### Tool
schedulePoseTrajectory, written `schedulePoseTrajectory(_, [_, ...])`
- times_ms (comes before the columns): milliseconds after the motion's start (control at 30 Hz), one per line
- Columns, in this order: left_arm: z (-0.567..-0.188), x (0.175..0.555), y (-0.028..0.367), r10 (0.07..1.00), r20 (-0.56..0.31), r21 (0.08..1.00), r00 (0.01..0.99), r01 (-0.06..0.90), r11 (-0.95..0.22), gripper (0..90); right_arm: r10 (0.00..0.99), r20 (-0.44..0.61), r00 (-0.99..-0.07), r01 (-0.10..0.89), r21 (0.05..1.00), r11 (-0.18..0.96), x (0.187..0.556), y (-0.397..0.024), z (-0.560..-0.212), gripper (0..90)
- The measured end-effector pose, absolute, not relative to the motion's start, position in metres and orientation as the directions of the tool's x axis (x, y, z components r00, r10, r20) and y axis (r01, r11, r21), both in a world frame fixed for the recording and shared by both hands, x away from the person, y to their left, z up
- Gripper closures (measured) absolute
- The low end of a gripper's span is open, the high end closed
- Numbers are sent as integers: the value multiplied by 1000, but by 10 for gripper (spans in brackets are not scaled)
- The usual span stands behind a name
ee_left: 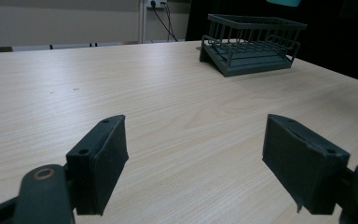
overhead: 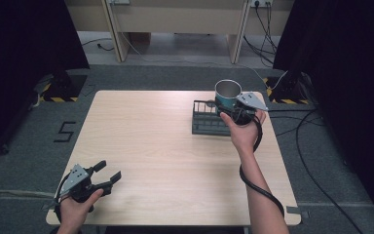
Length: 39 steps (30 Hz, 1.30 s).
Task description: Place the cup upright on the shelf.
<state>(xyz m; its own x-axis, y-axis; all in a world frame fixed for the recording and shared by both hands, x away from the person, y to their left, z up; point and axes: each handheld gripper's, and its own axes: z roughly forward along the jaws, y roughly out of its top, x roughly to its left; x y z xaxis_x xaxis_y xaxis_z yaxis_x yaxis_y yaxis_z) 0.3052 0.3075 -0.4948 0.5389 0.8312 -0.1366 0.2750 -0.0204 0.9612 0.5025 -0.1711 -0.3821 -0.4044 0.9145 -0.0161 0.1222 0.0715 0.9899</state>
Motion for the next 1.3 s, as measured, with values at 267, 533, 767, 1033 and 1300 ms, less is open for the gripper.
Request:
schedulePoseTrajectory(267, [-495,305,308,831,-138,961,539,275,-19,214,923,-11,-384,147,986,73,513,-175,-387,167])
schedulePoseTrajectory(533, [-495,305,308,831,-139,962,539,274,-17,214,933,8,-359,182,981,61,525,-180,-394,167])
schedulePoseTrajectory(767, [-495,305,308,831,-141,961,539,275,-15,214,942,21,-336,212,976,54,535,-183,-400,167])
schedulePoseTrajectory(1033, [-495,305,308,831,-144,961,538,275,-12,214,946,28,-323,245,968,55,545,-184,-407,167])
schedulePoseTrajectory(1300, [-495,305,308,830,-145,961,538,276,-11,214,951,36,-308,275,960,53,550,-184,-414,166])
